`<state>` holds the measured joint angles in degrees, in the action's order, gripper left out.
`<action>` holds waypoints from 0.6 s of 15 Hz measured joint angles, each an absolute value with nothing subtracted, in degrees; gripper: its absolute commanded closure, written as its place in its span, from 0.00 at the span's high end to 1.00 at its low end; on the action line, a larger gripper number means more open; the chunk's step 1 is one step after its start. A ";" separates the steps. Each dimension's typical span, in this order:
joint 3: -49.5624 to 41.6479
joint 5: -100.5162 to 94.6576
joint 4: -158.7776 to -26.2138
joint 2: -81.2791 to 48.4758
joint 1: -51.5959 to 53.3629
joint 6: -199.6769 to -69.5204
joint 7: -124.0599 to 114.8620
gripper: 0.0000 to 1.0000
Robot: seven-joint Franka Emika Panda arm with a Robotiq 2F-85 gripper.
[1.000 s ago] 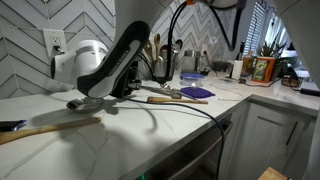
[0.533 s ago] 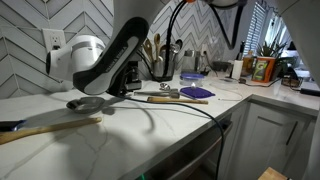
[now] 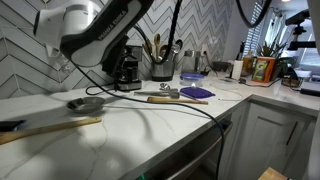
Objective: Take the pair of tongs out of the utensil holder and put it on the counter
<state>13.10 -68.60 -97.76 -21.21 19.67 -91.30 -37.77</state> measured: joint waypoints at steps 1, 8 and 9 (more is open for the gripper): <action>13.09 -66.85 -97.93 -19.44 19.27 -91.30 -36.42 1.00; 12.13 -55.81 -98.77 -7.59 15.68 -83.02 -26.68 1.00; 11.89 -55.15 -98.93 -6.20 15.30 -80.91 -26.04 1.00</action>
<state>11.89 -55.15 -98.93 -6.20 15.30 -80.91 -26.04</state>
